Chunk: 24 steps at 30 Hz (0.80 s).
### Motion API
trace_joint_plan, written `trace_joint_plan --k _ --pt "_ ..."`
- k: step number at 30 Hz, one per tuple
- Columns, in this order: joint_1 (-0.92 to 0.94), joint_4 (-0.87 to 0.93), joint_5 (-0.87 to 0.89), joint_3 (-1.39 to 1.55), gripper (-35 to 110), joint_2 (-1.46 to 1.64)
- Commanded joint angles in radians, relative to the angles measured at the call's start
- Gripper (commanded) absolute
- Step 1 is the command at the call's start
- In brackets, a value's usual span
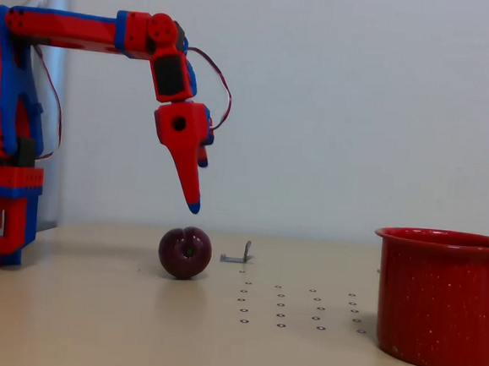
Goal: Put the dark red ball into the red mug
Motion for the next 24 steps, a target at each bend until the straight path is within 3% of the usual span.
trace_joint_plan --k 1,13,24 --pt "0.009 -0.031 -0.003 -0.071 67 0.012" --pt "-0.020 -0.112 0.075 0.071 70 0.012" --pt "-0.048 -0.126 0.043 0.172 69 0.000"
